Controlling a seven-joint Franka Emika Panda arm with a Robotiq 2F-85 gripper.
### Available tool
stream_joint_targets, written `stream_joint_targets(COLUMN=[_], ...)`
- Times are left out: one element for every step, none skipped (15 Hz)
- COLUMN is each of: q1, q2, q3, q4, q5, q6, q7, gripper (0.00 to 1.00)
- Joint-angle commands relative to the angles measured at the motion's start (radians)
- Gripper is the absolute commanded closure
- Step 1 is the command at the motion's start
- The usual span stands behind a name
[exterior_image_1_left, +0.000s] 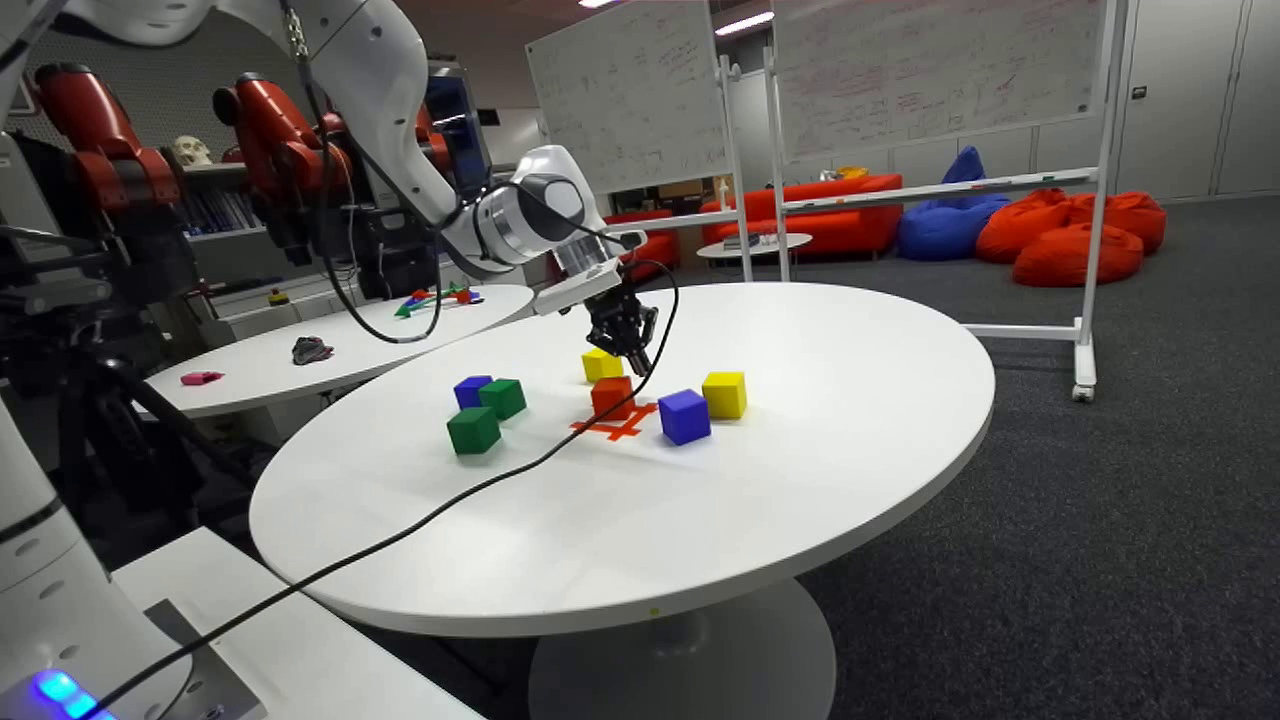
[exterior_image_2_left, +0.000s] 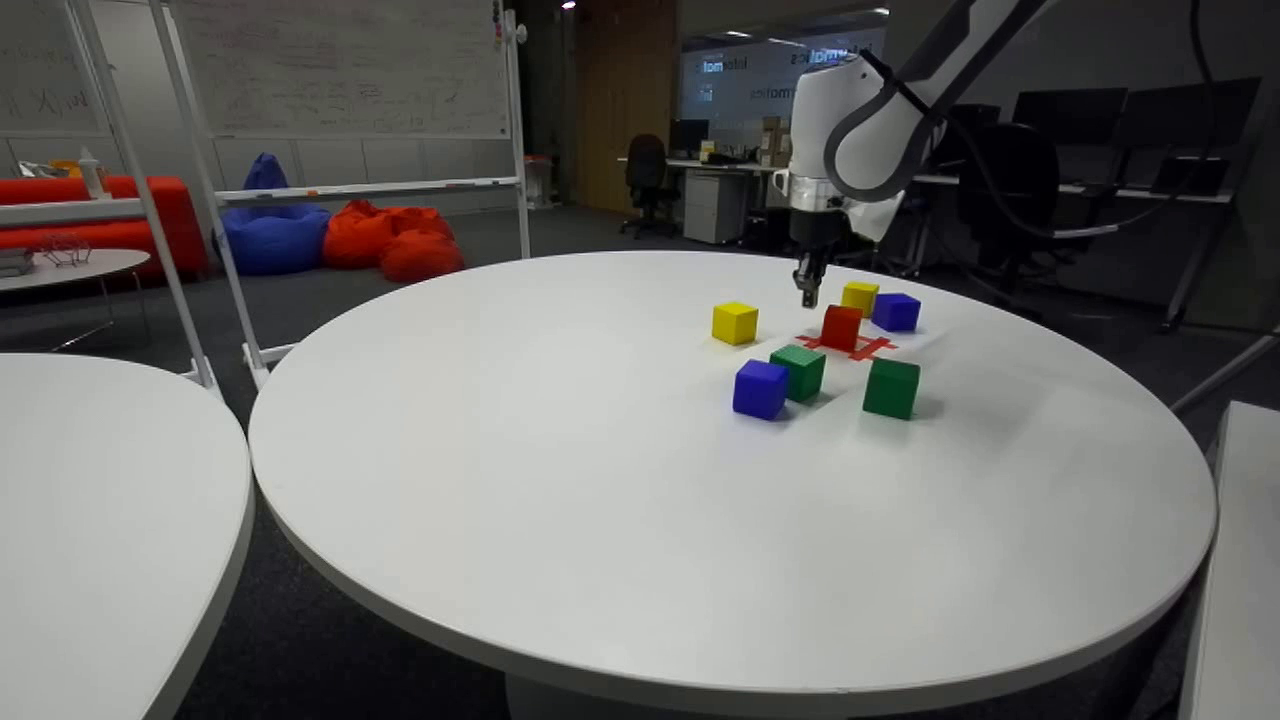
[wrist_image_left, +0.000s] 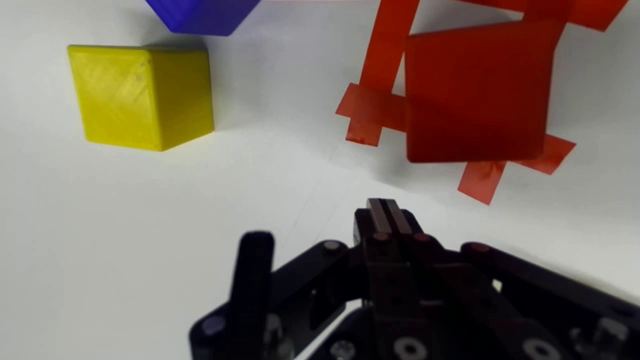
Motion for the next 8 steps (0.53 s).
stream_joint_targets(q1=[-0.006, -0.006, -0.008, -0.009, -0.01, -0.008, -0.008, -0.007], q2=[-0.011, -0.013, -0.017, -0.021, -0.024, -0.024, -0.025, -0.025], q3=[-0.007, -0.009, -0.01, -0.012, -0.014, -0.018, -0.02, -0.022], q4=[-0.004, -0.008, -0.015, -0.021, -0.026, -0.028, -0.03, -0.031], q5=[-0.01, -0.011, -0.011, -0.012, -0.013, -0.013, -0.014, -0.014], q6=[-0.037, -0.039, -0.038, -0.035, -0.033, -0.031, -0.031, -0.031], q7=[0.026, 0.033, 0.039, 0.045, 0.05, 0.059, 0.065, 0.071], gripper=[1.0, 1.0, 1.0, 1.0, 1.0, 1.0, 1.0, 1.0])
